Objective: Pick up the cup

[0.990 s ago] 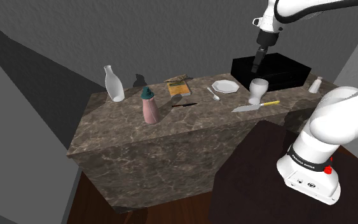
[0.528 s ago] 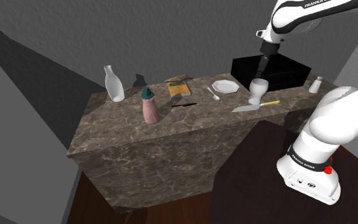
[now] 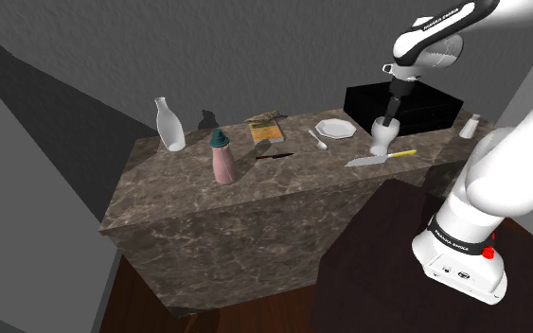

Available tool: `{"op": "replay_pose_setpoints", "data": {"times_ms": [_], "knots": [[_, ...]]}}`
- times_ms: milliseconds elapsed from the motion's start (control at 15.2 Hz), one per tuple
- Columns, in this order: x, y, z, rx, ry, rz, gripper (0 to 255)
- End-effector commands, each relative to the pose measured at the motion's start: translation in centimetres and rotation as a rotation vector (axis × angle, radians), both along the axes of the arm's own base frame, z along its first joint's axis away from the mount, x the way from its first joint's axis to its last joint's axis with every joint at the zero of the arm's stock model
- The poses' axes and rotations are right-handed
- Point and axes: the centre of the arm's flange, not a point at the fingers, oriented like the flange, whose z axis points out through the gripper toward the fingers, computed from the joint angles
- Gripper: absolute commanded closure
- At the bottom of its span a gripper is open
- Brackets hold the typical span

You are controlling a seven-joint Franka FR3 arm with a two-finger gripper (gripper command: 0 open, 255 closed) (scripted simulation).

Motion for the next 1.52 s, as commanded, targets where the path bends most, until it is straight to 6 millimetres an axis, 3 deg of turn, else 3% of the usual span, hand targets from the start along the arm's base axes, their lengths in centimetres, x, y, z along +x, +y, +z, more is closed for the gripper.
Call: {"op": "replay_pose_setpoints", "data": {"times_ms": [0, 528, 660, 726, 1320, 1452], "knots": [[-0.3, -2.0, -1.8, 0.016, 0.002, 0.014, 0], [-0.3, -2.2, -6.0, 0.018, 0.002, 0.015, 0], [-0.3, -2.2, -6.0, 0.018, 0.002, 0.015, 0], [-0.3, -2.2, -6.0, 0.018, 0.002, 0.015, 255], [-0.3, -2.2, -6.0, 0.018, 0.002, 0.015, 255], [-0.3, -2.2, -5.0, 0.018, 0.002, 0.015, 255]]}}
